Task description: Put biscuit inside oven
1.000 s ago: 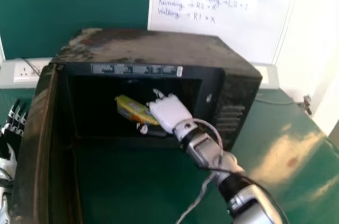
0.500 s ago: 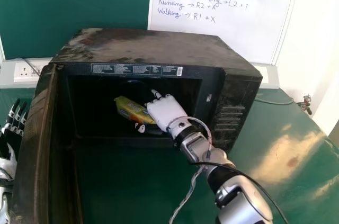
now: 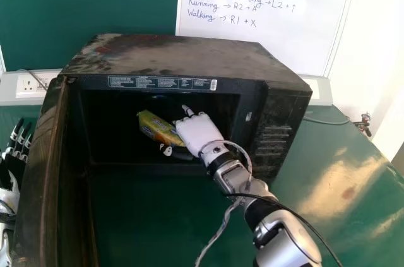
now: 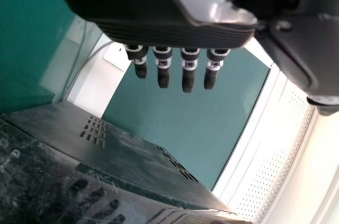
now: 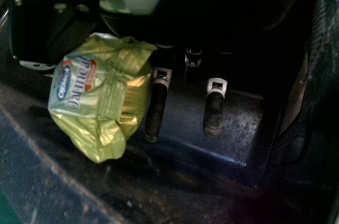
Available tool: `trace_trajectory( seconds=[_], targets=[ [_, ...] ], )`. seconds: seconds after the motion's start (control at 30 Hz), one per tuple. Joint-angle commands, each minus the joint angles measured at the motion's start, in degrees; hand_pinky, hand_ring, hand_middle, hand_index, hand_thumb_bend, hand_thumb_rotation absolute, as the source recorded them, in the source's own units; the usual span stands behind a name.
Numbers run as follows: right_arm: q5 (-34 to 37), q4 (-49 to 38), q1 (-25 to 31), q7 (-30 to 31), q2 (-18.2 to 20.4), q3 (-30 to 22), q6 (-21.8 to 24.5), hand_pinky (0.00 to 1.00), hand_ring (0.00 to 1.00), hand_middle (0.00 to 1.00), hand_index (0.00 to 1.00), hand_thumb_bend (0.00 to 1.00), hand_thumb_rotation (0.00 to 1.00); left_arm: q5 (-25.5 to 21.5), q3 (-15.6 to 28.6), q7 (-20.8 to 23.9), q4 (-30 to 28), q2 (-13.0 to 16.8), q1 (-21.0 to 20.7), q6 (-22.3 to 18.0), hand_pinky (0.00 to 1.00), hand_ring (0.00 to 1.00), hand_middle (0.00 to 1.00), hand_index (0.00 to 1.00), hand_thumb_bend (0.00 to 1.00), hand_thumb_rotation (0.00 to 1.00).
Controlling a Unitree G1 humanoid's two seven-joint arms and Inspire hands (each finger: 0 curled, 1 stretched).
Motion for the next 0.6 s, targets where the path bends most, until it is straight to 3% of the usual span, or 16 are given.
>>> trace_trajectory(
  seconds=[0.0,0.2,0.33,0.57],
  targets=[
    [0.8,0.56,-1.99,-1.0,0.61,0.24,0.53,0.22,0.32,0.48,0.49,0.52,0.0,-0.14,-0.38,0.11,2.28,-2.67,2.94,0.0,0.18,0.49,0.66,0.83,0.16,0.0],
    [0.85,1.27,-1.93,-0.91,0.91,0.58,0.78,0.21,0.31,0.48,0.49,0.52,0.0,-0.37,-0.25,-0.17,2.55,-2.69,2.73,-0.02,0.1,0.46,0.65,0.83,0.16,0.0],
    [1.01,1.52,-1.83,-1.22,1.13,0.64,1.16,0.2,0.29,0.48,0.49,0.52,0.0,-0.31,-0.22,-0.1,2.54,-2.7,2.74,-0.2,0.17,0.48,0.65,0.83,0.16,0.0],
    [1.54,1.64,-1.76,-1.42,1.46,0.39,2.33,0.21,0.3,0.48,0.49,0.52,0.0,-0.53,-0.14,-0.61,2.73,-2.53,2.73,0.12,0.15,0.47,0.65,0.83,0.15,0.0]
  ],
)
